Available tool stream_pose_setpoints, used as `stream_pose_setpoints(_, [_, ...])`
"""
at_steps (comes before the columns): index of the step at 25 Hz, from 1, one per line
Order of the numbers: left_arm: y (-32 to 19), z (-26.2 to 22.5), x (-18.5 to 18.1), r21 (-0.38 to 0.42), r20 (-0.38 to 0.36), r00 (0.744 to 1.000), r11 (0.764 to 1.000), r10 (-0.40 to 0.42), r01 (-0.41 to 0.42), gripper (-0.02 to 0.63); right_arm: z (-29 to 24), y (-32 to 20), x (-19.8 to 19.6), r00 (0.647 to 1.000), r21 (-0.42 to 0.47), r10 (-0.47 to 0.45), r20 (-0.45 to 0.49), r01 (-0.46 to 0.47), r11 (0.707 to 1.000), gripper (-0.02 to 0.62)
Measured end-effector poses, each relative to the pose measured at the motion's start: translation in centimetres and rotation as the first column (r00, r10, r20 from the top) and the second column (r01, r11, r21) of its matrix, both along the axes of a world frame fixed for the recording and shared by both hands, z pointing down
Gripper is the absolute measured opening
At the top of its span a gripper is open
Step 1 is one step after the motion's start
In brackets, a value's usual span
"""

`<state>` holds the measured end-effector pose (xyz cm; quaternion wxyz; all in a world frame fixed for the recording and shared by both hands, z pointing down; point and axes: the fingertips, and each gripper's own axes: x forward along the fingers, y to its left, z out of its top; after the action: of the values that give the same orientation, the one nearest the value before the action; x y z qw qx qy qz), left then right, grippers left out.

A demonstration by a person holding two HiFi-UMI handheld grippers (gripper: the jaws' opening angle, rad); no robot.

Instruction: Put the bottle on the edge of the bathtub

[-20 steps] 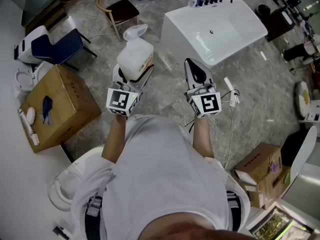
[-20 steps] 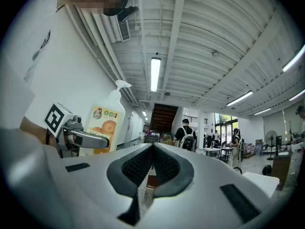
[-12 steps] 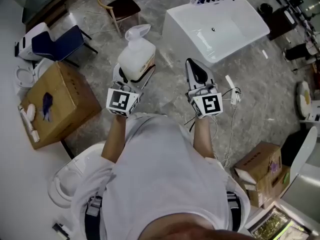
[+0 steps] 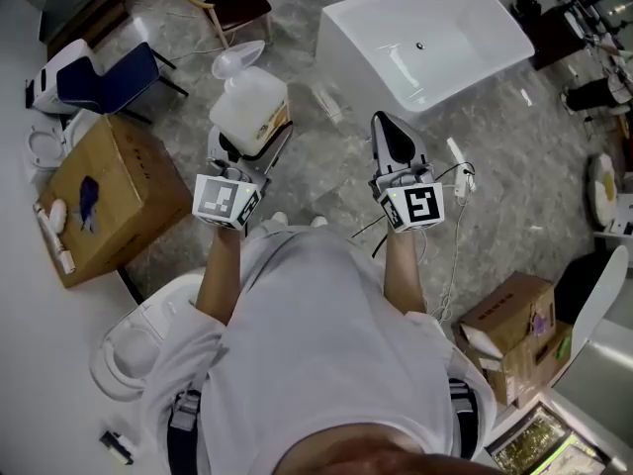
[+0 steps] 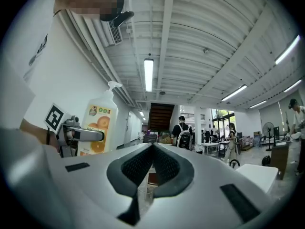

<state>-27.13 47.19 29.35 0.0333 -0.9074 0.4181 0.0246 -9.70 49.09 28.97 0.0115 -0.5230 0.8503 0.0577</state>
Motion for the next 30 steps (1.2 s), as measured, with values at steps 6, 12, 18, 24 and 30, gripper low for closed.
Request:
stream_pose_setpoints(6, [0.4, 0.3, 2.0, -0.012, 0.007, 0.999, 0.999, -0.041, 0.041, 0.348, 1.5, 0.4, 3.1, 1.000, -0.034, -0.020, -0.001, 0.020, 0.999, 0.000])
stream_pose_setpoints(12, [0.7, 0.8, 4.1, -0.035, 0.005, 0.998, 0.998, -0.059, 0.059, 0.348, 2.4, -0.8, 5.4, 0.999, -0.052, -0.046, -0.005, 0.045, 0.998, 0.002])
stream_pose_setpoints(18, [-1.8, 1.2, 5.0, -0.041, -0.007, 0.998, 0.997, -0.064, 0.063, 0.348, 3.1, -3.5, 6.9, 0.999, -0.058, -0.038, -0.002, 0.038, 0.998, 0.002])
stream_pose_setpoints(24, [-8.1, 2.3, 5.1, -0.057, -0.030, 0.998, 0.996, -0.064, 0.062, 0.348, 3.7, -9.7, 7.6, 1.000, -0.063, -0.030, -0.008, 0.029, 0.998, 0.002])
stream_pose_setpoints(30, [-17.3, 2.8, 5.3, -0.066, -0.037, 0.999, 0.997, -0.037, 0.034, 0.348, 4.1, -18.9, 7.5, 0.999, -0.077, -0.025, -0.026, 0.023, 0.997, 0.002])
